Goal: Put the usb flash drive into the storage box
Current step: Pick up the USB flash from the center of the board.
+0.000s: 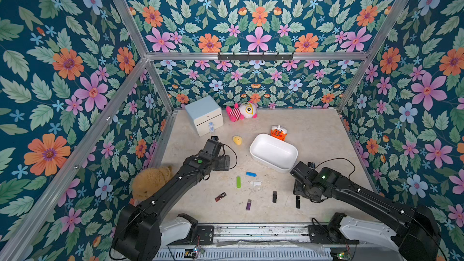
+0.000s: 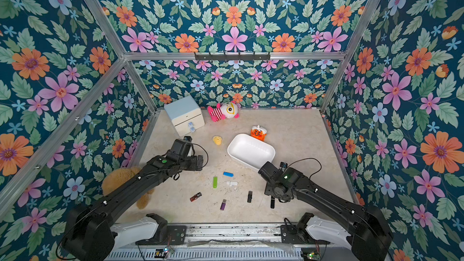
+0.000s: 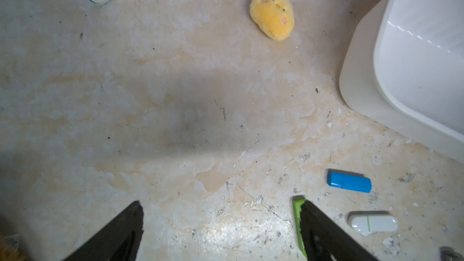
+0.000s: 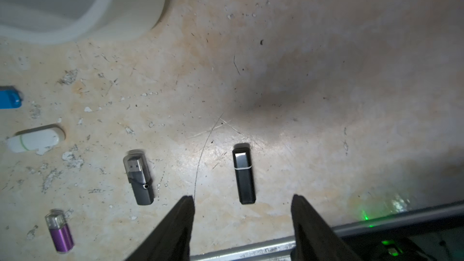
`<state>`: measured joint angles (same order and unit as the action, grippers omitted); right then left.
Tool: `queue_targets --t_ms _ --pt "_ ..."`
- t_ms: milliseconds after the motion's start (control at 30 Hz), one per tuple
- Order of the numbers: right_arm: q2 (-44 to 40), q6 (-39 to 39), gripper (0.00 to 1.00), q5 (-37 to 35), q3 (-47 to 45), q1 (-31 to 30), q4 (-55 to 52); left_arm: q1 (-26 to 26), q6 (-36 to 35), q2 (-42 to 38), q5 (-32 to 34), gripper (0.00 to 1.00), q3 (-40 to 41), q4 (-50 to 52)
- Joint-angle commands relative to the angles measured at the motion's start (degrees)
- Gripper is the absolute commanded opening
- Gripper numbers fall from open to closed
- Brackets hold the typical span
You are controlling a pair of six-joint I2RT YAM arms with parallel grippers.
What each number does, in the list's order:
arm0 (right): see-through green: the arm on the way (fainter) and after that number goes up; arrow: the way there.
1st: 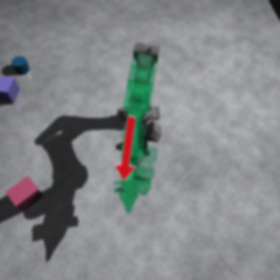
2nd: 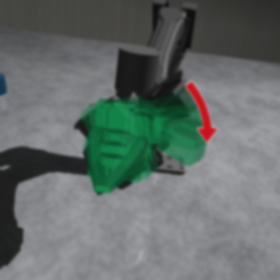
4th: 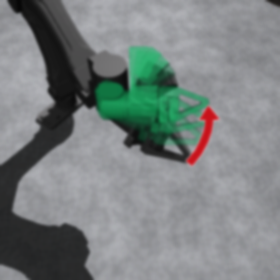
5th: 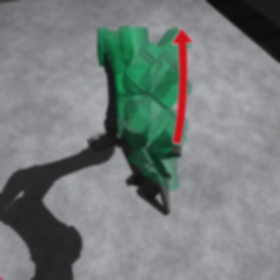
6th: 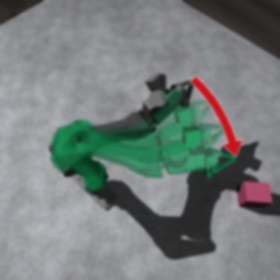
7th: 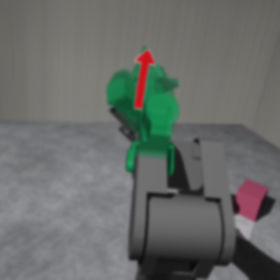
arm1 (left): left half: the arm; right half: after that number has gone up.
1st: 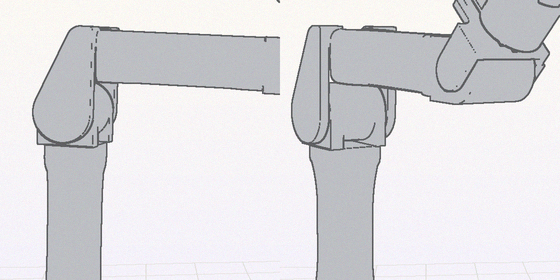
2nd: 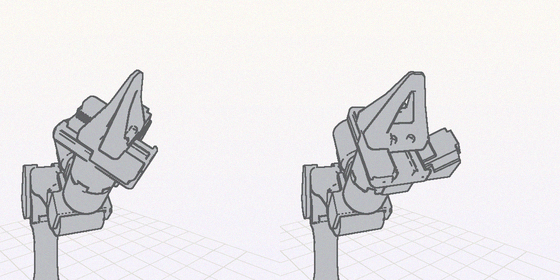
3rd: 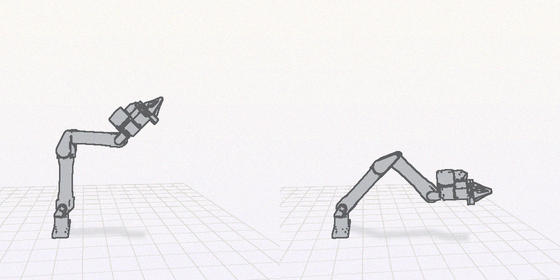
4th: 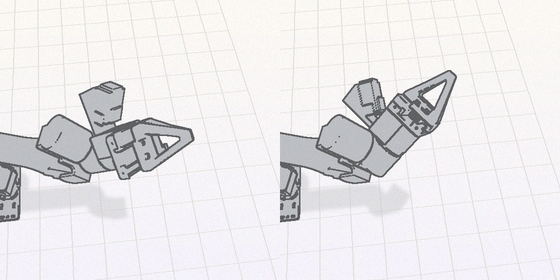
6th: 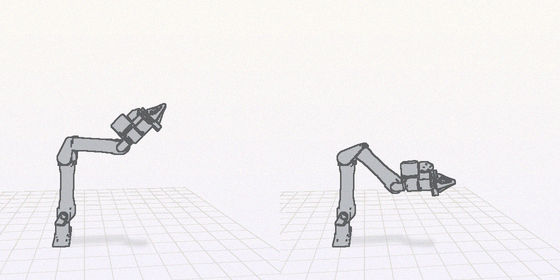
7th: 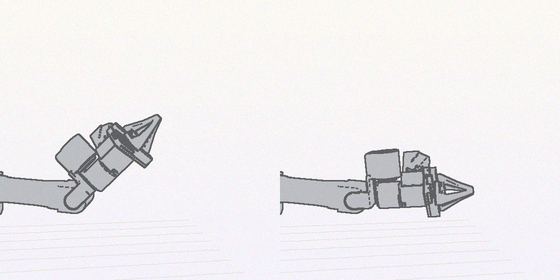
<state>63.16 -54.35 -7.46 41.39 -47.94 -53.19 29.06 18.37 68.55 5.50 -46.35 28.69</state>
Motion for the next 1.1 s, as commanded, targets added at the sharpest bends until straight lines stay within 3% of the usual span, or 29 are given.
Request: queue_targets --t_ms 0,833,1067 --pt "0.5 -1.7 0.63 3.1 -1.8 -0.1 3.2 1.0 2.5 0.5 0.7 0.99 0.6 0.7" --pt "10.5 2.6 0.51 6.8 -8.6 -0.1 13.3 4.9 7.3 1.8 0.0 0.99 3.6 2.3" --pt "10.6 2.6 0.39 6.9 -9.6 -0.1 12.4 5.9 8.7 2.4 -0.8 1.0 3.8 3.1"
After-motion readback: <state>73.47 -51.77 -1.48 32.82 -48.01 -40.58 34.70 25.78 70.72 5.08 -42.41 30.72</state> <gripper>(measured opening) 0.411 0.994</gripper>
